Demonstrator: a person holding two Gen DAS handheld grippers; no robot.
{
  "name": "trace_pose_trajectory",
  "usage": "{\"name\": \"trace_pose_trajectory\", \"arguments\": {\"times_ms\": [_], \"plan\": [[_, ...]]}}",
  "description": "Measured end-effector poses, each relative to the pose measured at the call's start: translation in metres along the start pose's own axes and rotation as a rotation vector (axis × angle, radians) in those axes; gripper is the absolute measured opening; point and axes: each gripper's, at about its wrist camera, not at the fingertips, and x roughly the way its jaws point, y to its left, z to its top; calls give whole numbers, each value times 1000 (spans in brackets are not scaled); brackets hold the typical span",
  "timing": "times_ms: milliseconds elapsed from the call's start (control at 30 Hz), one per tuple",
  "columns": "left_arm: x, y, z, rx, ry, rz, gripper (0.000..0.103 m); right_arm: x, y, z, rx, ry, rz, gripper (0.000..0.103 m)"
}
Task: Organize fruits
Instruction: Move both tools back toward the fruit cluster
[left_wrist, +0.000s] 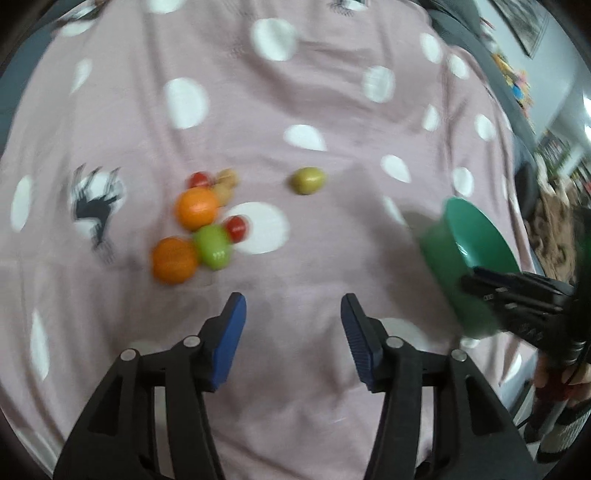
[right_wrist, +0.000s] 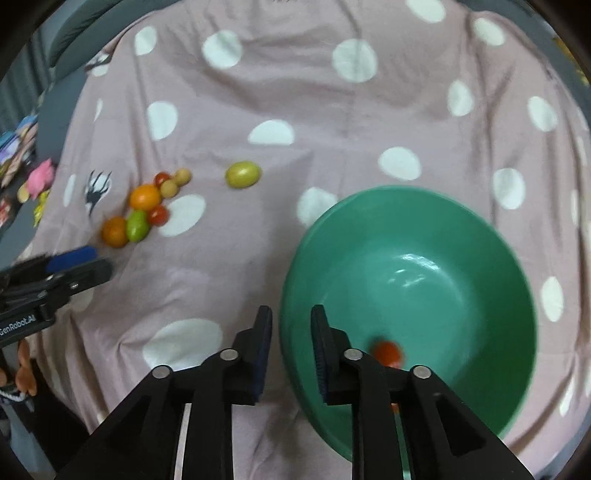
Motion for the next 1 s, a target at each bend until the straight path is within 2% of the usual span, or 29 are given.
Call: {"name": "trace_pose_trajectory", "arguments": {"times_ms": [100,300,467,700,867,1000], "plan": [[-12,26,-7,-47,-31,39,64,-19,6,1,-10,-72,-64,29],[-22,53,-13,-103,-57,55,69,-35,43,9,-87,-157,17,31],[-20,57,-12,-59,-59,77,69,-15,71,14,-92,-100,186,31],[-4,60,-2,9,-34,52,69,10,99,15,-90,-56,295,31],[19,56,15,112,0,47,64,18,98,15,-66,-44,310,31],[38,55,24,203,35,77,47,25,93,14,-41,-26,324,31]]}}
